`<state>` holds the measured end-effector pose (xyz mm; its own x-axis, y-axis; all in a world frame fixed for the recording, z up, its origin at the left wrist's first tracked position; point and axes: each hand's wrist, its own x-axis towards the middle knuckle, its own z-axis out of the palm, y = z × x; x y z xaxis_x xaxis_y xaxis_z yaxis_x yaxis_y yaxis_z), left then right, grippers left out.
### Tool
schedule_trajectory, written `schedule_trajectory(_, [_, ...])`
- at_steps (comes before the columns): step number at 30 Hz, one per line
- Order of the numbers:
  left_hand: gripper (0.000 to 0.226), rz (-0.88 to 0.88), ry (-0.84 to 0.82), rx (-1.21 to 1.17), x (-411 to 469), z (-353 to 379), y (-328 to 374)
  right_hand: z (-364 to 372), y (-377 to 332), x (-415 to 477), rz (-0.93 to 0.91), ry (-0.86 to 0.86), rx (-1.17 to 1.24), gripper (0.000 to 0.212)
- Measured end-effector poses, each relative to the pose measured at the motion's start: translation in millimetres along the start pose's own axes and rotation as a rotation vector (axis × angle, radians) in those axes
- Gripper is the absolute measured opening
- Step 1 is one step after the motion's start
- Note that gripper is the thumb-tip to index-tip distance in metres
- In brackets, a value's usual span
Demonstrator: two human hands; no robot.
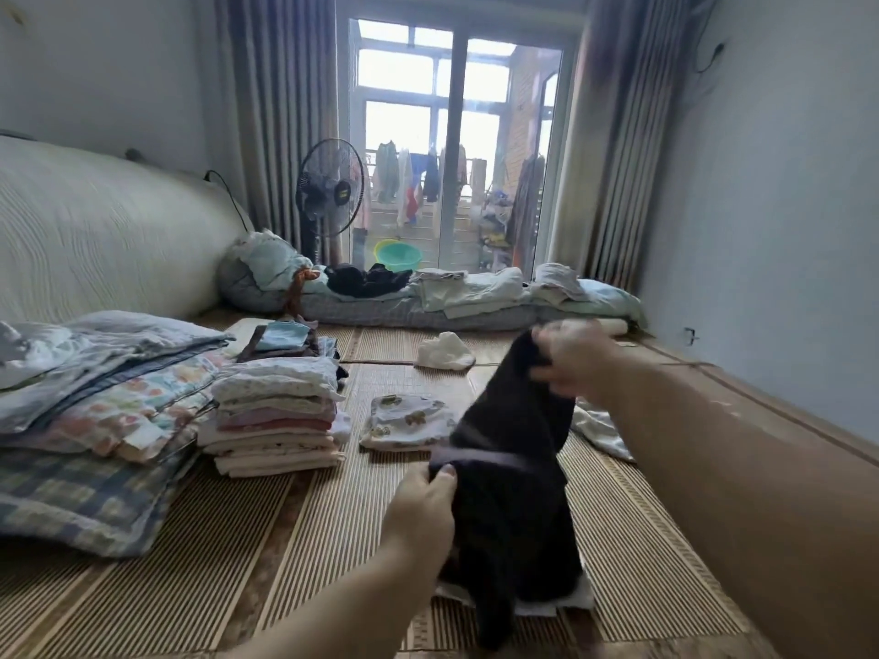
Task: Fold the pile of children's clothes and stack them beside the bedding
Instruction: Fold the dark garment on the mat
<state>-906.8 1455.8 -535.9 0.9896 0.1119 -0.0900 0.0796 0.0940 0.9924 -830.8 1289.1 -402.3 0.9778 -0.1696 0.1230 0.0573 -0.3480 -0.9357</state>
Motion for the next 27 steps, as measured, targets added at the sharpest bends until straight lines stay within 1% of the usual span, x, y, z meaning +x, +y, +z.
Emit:
schedule_trajectory(1, [0.021, -0.049, -0.002, -0.002, 3.9, -0.3, 7.4, 4.1, 18.9, -6.6, 0.034, -0.134, -0.004, 0.006])
schedule_trajectory(2, [0.021, -0.106, -0.009, -0.013, 8.6, 0.4, 11.6, 8.2, 32.7, -20.8, 0.068, -0.237, -0.088, 0.010])
schedule_trajectory(3, [0.022, -0.166, -0.009, -0.024, 13.2, 2.3, 13.5, 15.1, 56.1, -31.5, 0.072, -0.301, -0.120, 0.017])
schedule_trajectory(4, [0.022, -0.217, 0.004, -0.039, 16.6, 4.7, 14.7, 21.6, 77.0, -48.5, 0.043, -0.331, -0.098, 0.022])
schedule_trajectory(7, [0.023, -0.328, 0.049, -0.150, 18.9, 11.8, 17.9, 38.0, 118.5, -84.9, -0.077, -0.279, -0.027, 0.032])
schedule_trajectory(8, [0.025, -0.352, 0.039, -0.205, 19.1, 15.2, 18.4, 43.0, 124.1, -96.8, -0.114, -0.278, -0.048, 0.037])
schedule_trajectory(9, [0.027, -0.365, 0.005, -0.240, 17.6, 18.6, 20.3, 47.3, 131.1, -102.2, -0.168, -0.252, -0.137, 0.039])
schedule_trajectory(10, [0.029, -0.356, -0.057, -0.243, 15.1, 21.1, 22.1, 50.4, 133.4, -103.8, -0.219, -0.200, -0.229, 0.036])
schedule_trajectory(11, [0.029, -0.327, -0.121, -0.204, 13.0, 23.2, 24.3, 52.4, 134.4, -100.3, -0.267, -0.140, -0.288, 0.025])
schedule_trajectory(12, [0.028, -0.291, -0.168, -0.130, 13.1, 23.5, 25.7, 52.9, 130.3, -95.5, -0.280, -0.089, -0.327, 0.011])
schedule_trajectory(13, [0.036, -0.235, -0.188, -0.017, 14.9, 23.2, 28.2, 49.9, 124.5, -87.4, -0.281, -0.057, -0.373, 0.008])
schedule_trajectory(15, [0.062, -0.084, -0.152, 0.349, 22.7, 17.2, 34.0, 43.1, 111.6, -70.4, -0.261, -0.076, -0.444, 0.019])
schedule_trajectory(17, [0.079, 0.155, -0.140, 0.772, 26.7, 9.2, 45.8, 35.0, 91.5, -56.1, -0.274, -0.162, -0.498, 0.021])
schedule_trajectory(18, [0.084, 0.312, -0.172, 0.943, 29.2, 7.5, 52.2, 31.3, 79.4, -49.8, -0.320, -0.192, -0.550, 0.018])
schedule_trajectory(19, [0.081, 0.480, -0.209, 1.052, 33.0, 7.6, 60.0, 28.0, 67.4, -43.9, -0.376, -0.205, -0.610, 0.015])
schedule_trajectory(20, [0.068, 0.636, -0.227, 1.093, 38.8, 9.0, 68.9, 25.7, 56.5, -38.9, -0.446, -0.190, -0.671, 0.014])
schedule_trajectory(21, [0.050, 0.762, -0.209, 1.091, 45.2, 10.2, 80.5, 22.7, 44.8, -34.6, -0.516, -0.135, -0.727, 0.014])
schedule_trajectory(22, [0.031, 0.830, -0.174, 1.081, 50.4, 11.3, 92.8, 19.9, 35.6, -31.1, -0.587, -0.045, -0.768, 0.014])
schedule_trajectory(23, [0.017, 0.856, -0.138, 1.078, 55.2, 13.3, 105.7, 16.1, 26.9, -28.6, -0.638, 0.052, -0.773, 0.012])
schedule_trajectory(24, [0.013, 0.865, -0.116, 1.081, 58.5, 14.9, 118.0, 12.5, 20.0, -26.9, -0.667, 0.127, -0.750, 0.010])
schedule_trajectory(25, [0.014, 0.867, -0.108, 1.079, 61.3, 16.2, 129.4, 9.3, 14.9, -25.7, -0.670, 0.171, -0.723, 0.010])
schedule_trajectory(27, [0.018, 0.868, -0.068, 1.052, 63.6, 16.6, 152.7, -0.7, 5.7, -21.8, -0.645, 0.183, -0.754, 0.015])
